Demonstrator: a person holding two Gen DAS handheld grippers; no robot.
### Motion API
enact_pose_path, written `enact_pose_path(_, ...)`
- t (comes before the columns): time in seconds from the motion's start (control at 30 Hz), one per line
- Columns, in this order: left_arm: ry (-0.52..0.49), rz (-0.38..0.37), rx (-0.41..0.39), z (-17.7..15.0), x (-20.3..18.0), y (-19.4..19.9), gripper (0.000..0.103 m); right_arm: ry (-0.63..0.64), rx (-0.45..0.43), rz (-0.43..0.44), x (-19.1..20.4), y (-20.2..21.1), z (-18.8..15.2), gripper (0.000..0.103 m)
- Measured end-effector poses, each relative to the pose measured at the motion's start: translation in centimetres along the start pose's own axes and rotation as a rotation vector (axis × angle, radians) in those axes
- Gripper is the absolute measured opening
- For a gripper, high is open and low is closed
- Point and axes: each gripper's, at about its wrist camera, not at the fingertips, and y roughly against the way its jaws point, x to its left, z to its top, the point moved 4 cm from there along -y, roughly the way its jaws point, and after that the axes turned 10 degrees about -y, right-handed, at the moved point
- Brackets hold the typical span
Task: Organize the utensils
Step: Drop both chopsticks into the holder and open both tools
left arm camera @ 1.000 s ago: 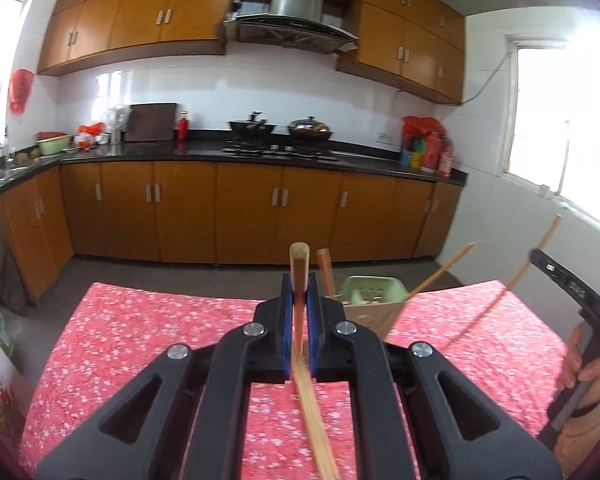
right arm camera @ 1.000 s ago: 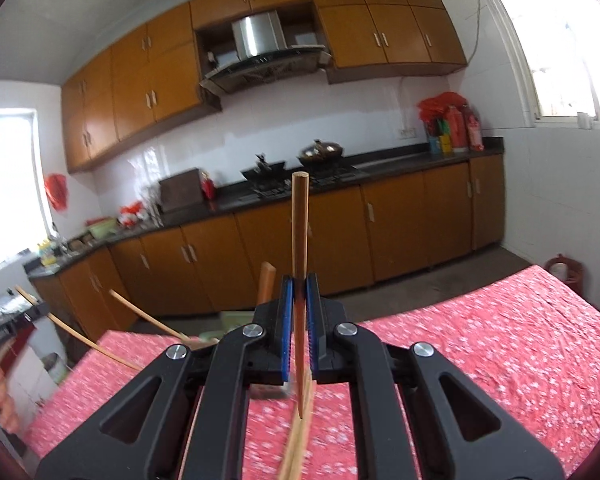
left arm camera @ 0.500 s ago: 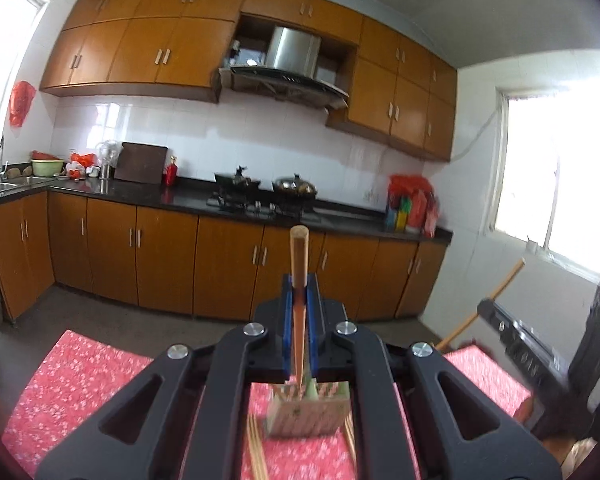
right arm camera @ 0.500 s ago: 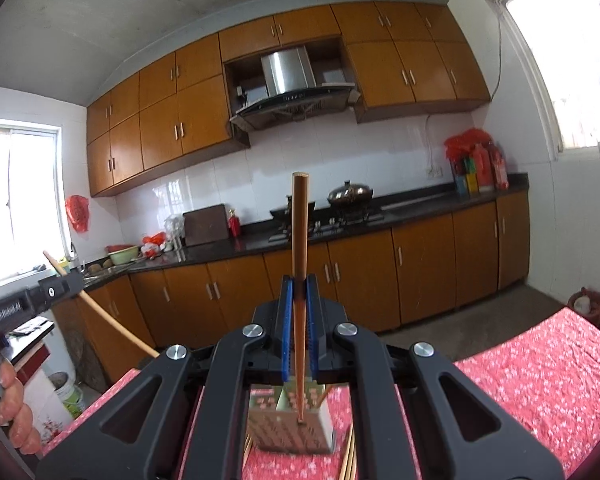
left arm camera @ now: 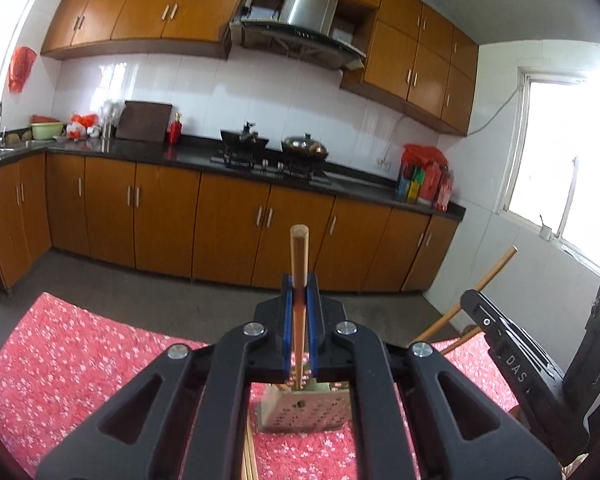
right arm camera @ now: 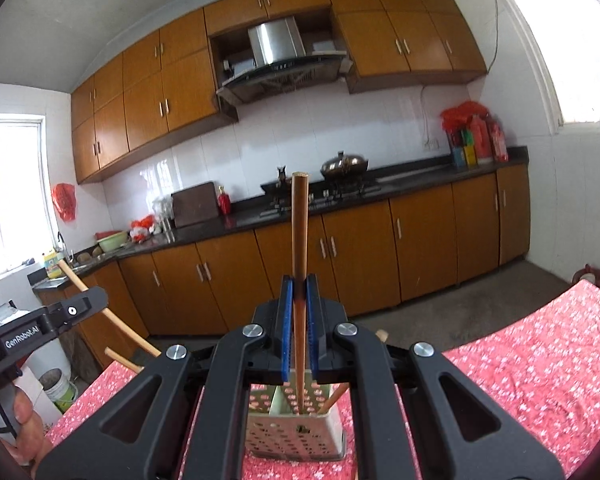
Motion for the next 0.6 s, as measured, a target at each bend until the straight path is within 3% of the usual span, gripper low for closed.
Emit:
enact_pose_path(0.1,-0.006,0.002,0.011,-0.5,0.2,-0.1,0.01,-0.001,0.018,0.0,0.0,0.0,-0.1,0.01)
enact_pose_path(0.2,-0.01,0.008,0.009,-0.5,0.3,0.1,0.015,0.002,0.01,-0.006,0.0,0.3,0.2,0.026)
enact_pose_path(0.43,0.012,0.033,0.004,-0.5,1.1,1.7,0.018,0.028,-0.012,-0.009,0.4,2.3,1.1,0.027)
enact_pose_path(0.6,0.004,0.067,0.013,-1.3,2.0,4.4,0.019,0.024,-0.001,-0.062,-1.4,4.8,1.1,0.027)
